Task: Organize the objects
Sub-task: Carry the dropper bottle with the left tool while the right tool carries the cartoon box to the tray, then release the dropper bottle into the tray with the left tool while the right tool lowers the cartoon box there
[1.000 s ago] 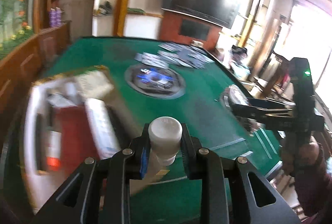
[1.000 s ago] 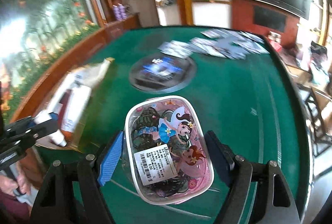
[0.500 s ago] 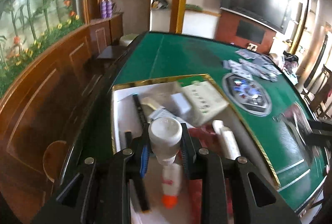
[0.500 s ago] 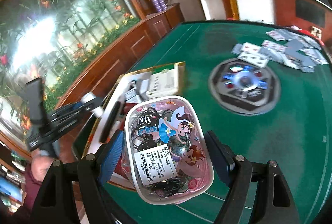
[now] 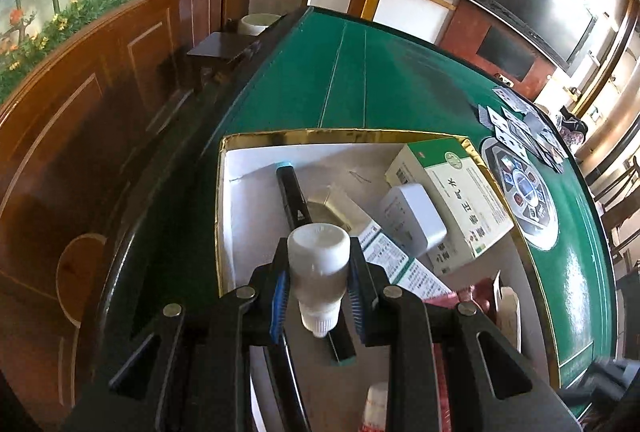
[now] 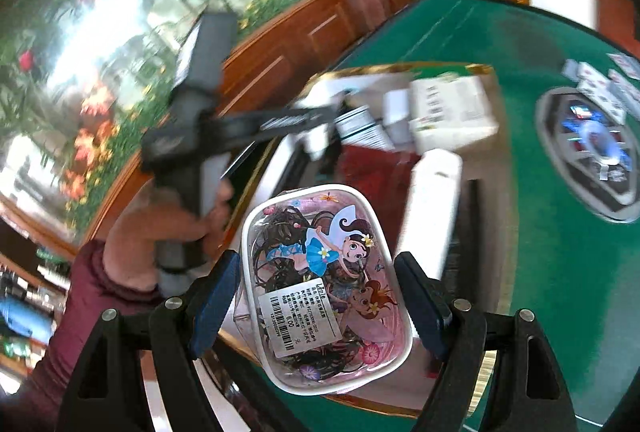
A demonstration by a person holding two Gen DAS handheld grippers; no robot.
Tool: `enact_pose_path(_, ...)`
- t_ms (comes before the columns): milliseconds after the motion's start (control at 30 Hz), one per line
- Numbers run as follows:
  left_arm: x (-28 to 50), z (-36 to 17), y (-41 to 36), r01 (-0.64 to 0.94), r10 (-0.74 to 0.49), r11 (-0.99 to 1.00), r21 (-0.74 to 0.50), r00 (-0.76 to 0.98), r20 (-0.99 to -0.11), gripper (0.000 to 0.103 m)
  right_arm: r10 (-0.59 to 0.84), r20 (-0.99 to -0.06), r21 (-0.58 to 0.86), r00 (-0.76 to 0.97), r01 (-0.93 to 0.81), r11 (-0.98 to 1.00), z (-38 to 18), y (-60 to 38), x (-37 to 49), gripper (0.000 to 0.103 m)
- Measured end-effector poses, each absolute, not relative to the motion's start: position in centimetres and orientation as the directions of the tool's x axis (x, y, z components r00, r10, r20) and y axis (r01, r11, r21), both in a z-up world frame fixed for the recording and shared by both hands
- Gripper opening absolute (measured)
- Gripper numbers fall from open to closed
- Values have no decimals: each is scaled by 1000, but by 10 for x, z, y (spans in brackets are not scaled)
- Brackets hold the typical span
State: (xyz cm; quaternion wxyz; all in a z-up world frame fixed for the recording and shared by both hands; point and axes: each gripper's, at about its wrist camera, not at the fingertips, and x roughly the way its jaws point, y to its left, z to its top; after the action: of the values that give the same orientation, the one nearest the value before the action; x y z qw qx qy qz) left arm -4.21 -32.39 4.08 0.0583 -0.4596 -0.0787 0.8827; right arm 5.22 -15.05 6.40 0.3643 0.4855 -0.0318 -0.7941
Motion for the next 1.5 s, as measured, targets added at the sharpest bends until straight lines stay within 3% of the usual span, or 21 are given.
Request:
enact_pose_path(233,-50,40,-325,-42,182,-980,-193,-571,-801,25,-607,-770,382,-198,619,-686,43,-196,66,83)
enact_pose_path(600,-53,42,-317,-31,80,-997,-77,-578,-812,26,-525,-779,184,-343,675,-714,42,-220,84,81)
enact_pose_path(700,-51,45,-312,-34,38,-999,-23,-596,-802,39,-500,-775,125,-387,681,-721,42,-223,88,81)
enact_pose_path(800,-48,51,-310,-38,25,-999,-1,-623,-782,62,-488,-767,93,-416,681,-726,41,-231,91,81)
enact_pose_path(1000,-40,61,-310,-2,-48,-998,65,-661,-749,85,-517,-737,90,-436,694,-714,39,-233,93,81)
enact_pose_path(1233,-27,79,-315,41,-90,-995,86,-698,-711,89,-538,-724,115,-432,693,-712,33,-233,88,83)
enact_pose_path(1500,5,114,-323,110,-160,-987,119,-774,-613,95,-492,-702,0,-515,691,-723,34,-245,94,83)
